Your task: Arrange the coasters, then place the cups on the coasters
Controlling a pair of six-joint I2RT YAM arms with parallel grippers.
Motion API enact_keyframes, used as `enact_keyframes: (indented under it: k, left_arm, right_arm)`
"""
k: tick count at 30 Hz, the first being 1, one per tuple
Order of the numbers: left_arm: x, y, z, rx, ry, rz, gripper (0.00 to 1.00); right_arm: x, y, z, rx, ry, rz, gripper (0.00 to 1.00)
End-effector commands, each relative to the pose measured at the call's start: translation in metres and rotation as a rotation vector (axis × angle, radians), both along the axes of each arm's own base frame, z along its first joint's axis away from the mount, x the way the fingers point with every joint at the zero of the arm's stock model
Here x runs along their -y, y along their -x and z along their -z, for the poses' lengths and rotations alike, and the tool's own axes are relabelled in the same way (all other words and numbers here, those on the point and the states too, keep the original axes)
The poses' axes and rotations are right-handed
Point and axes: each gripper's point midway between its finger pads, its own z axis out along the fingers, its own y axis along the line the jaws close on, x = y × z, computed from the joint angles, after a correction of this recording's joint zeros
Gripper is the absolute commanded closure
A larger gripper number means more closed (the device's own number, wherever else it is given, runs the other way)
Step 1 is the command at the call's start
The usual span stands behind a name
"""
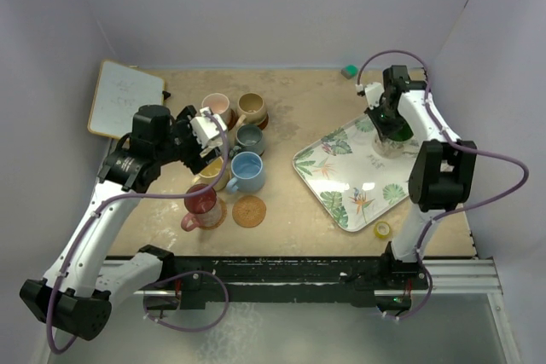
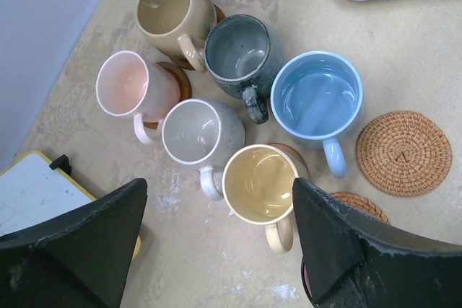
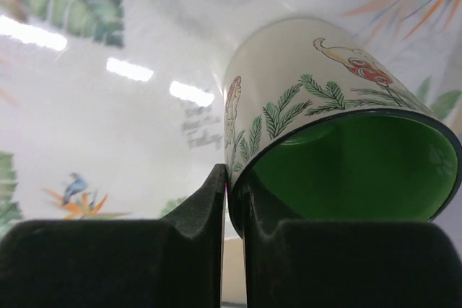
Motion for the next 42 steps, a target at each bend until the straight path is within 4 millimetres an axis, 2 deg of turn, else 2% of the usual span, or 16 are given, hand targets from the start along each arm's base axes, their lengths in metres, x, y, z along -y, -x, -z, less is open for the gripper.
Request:
enact_keyframes:
  k: [1,5,9,15,18,21,27,33,39,42]
  left_arm:
    - [0.002,0.002,-0.011,0.034,0.030,0.013,0.21]
    - [0.003,0.004,-0.011,0.033,0.032,0.018,0.21]
    - [0.001,0.002,-0.010,0.034,0.027,0.008,0.21]
    - [-0.006,-0.010,-0.001,0.020,-0.014,-0.044,0.21]
    - [-0.011,-0.016,0.001,0.019,-0.041,-0.070,0.21]
    - [-0.013,-0.020,0.000,0.030,-0.046,-0.083,0.21]
    - [-0.011,-0.024,-0.001,0.031,-0.030,-0.092,0.20]
    - [-0.008,-0.024,0.002,0.039,0.004,-0.100,0.20]
    - [-0.013,-0.024,-0.001,0.057,0.019,-0.136,0.17]
    - [-0.013,-0.023,-0.004,0.073,0.034,-0.149,0.17]
  right_arm:
    - [-0.031,0.054,-0.006,-0.085,-0.100,0.077,0.90]
    - [-0.060,0.081,-0.004,-0.111,-0.151,0.072,0.93]
    - [-0.093,0.099,-0.007,-0.099,-0.173,0.019,0.93]
    - [-0.126,0.109,-0.013,-0.107,-0.323,-0.041,0.89]
    - [-0.136,0.110,-0.013,-0.100,-0.365,-0.078,0.84]
    - [-0.143,0.113,-0.013,-0.102,-0.400,-0.130,0.74]
    - [-0.145,0.117,-0.030,-0.056,-0.413,-0.223,0.55]
    - [-0.130,0.107,-0.059,0.079,-0.336,-0.279,0.42]
    - [-0.106,0.090,-0.085,0.231,-0.228,-0.316,0.37]
    - [-0.089,0.081,-0.091,0.261,-0.132,-0.357,0.35]
